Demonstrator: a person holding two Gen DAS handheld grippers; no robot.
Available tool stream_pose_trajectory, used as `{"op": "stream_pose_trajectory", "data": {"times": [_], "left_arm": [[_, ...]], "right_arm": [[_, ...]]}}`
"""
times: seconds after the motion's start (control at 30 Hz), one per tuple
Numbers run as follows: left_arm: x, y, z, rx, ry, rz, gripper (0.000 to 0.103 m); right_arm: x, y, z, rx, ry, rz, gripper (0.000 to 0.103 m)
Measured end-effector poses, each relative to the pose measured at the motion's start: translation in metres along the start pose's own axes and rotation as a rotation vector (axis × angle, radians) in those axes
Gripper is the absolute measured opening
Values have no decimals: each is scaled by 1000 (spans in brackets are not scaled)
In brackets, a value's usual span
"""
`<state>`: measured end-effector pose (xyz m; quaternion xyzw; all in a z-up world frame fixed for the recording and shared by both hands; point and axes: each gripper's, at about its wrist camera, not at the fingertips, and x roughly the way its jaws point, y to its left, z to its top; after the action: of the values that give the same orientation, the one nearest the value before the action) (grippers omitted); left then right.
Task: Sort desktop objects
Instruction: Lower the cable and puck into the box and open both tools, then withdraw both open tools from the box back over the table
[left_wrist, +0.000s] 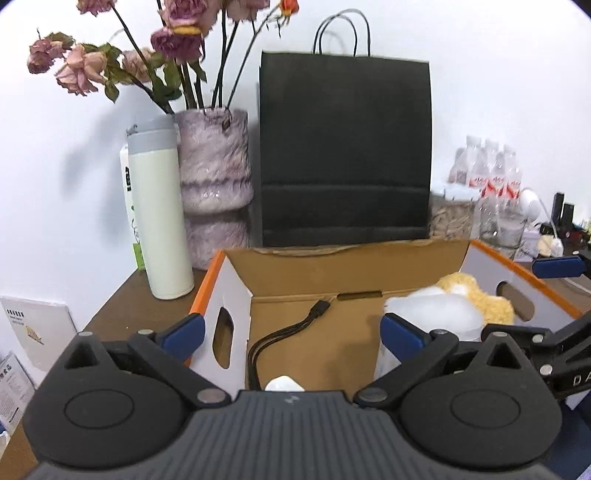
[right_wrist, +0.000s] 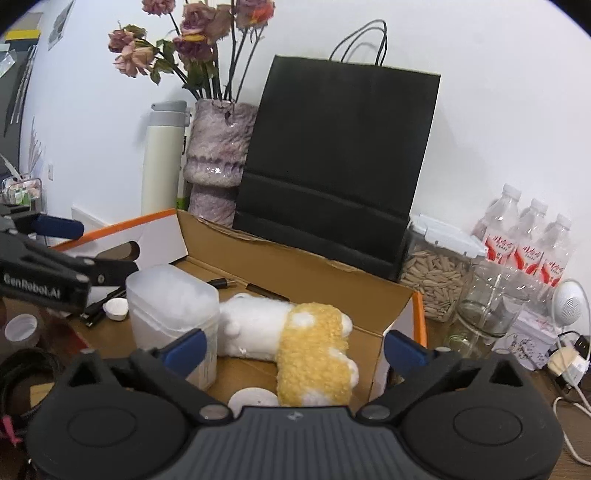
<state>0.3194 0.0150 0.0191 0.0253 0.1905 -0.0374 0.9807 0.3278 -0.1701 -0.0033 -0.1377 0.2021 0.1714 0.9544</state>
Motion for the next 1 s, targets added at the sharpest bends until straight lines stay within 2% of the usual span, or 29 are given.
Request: {"op": "stream_pose_trajectory", "data": {"times": [0.17, 0.57, 1.0], "left_arm": [[-8, -3, -2, 31, -38, 13, 103], [-20, -3, -9, 36, -58, 28, 103], [-72, -4, -31, 10, -52, 58, 103]], "right_arm": [[-15, 5, -2, -22, -43, -2, 103], [-32, 3, -7, -16, -76, -25, 103], [-87, 7, -32, 36, -83, -56, 103]]}}
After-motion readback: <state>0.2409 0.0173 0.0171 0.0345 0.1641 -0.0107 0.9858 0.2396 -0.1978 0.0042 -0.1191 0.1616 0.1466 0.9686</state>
